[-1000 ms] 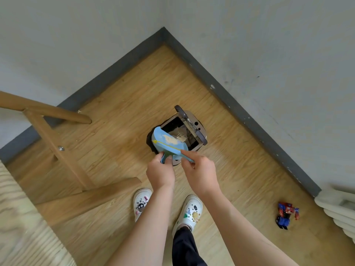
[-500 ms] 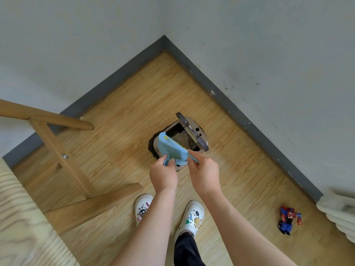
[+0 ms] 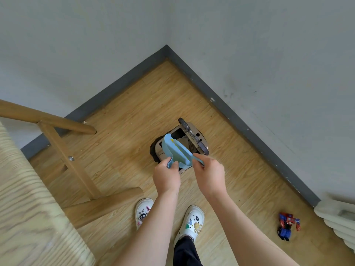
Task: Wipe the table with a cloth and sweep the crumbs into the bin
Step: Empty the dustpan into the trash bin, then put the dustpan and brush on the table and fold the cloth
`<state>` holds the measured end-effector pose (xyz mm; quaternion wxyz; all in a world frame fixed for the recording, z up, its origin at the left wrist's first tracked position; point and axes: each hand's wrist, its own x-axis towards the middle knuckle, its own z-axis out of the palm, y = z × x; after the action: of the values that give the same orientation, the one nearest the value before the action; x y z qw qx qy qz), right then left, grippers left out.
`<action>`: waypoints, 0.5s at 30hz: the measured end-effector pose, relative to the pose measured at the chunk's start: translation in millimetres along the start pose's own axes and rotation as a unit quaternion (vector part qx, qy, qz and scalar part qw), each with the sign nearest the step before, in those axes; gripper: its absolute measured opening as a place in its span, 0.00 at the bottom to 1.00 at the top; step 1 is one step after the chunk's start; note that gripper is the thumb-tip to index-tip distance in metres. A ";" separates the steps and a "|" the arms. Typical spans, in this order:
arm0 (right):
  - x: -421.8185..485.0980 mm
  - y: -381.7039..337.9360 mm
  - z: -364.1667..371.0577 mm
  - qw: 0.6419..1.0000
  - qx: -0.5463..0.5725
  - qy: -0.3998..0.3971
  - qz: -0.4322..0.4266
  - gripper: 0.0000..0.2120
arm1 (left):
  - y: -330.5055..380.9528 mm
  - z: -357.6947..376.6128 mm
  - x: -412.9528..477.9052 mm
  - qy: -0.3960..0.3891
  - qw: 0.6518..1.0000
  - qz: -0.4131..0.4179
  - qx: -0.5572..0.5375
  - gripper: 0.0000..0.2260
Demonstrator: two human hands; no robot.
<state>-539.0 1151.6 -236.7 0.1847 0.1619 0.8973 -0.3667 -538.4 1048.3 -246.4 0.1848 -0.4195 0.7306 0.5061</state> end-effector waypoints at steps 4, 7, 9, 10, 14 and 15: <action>-7.6 -23.7 -24.8 0.999 0.005 0.044 -0.009 0.11 | 16.1 -7.3 -14.4 -0.034 0.999 0.008 -0.032 0.15; -19.1 -49.6 -40.6 0.996 -0.002 0.080 -0.047 0.12 | 36.4 -24.9 -31.0 -0.042 0.997 0.025 -0.054 0.15; -26.7 -70.4 -50.0 0.992 -0.009 0.099 -0.073 0.13 | 50.6 -40.3 -42.3 -0.040 0.996 0.039 -0.069 0.14; -29.0 -76.9 -52.0 0.991 -0.011 0.103 -0.079 0.13 | 54.1 -45.3 -45.3 -0.041 0.995 0.042 -0.077 0.13; -53.2 -129.7 -66.0 0.982 -0.001 0.111 -0.151 0.13 | 82.8 -95.2 -71.3 -0.036 0.981 0.058 -0.180 0.08; -60.0 -140.7 -67.0 0.978 -0.003 0.110 -0.177 0.13 | 88.2 -109.2 -79.0 -0.037 0.976 0.062 -0.206 0.10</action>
<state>-560.5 1095.0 -81.1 0.0176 0.0389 0.9275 -0.3714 -546.3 996.3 -94.2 0.0895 -0.3838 0.6279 0.6712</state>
